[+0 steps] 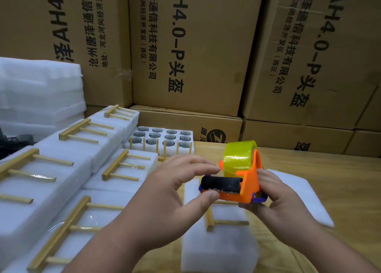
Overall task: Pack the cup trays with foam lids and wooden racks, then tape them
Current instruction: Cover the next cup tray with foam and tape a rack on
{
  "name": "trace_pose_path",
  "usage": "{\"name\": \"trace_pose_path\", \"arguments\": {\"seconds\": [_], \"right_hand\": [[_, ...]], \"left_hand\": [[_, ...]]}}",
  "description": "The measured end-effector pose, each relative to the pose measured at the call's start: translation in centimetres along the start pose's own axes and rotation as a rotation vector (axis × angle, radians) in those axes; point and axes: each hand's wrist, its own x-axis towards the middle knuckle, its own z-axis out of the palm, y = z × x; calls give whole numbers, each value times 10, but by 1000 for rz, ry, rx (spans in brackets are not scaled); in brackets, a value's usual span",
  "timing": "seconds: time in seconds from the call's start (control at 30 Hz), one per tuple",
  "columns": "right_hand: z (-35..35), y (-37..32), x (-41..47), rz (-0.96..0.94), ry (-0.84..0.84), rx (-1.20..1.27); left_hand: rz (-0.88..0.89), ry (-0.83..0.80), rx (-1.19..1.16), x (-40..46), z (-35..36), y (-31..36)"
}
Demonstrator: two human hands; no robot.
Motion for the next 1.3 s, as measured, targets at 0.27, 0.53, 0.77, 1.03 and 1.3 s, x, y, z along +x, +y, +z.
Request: {"name": "trace_pose_path", "arguments": {"seconds": [0.27,0.53,0.77,1.03,1.3], "right_hand": [[-1,-3,-3,-113,15,-119],[0,-5,-3,-200,-3,-181],[4,-4,-2,-190,-15,-174],[5,-8,-1,-201,-68,-168],[3,-8,5,-256,-123,-239]], "left_hand": [[-291,-90,-83,3,1,-4],[-293,-94,-114,1,0,-3],[-242,-46,-127,0,3,-3],[-271,-67,-120,-2,-3,-3],[-112,-149,141,3,-11,-8]]}}
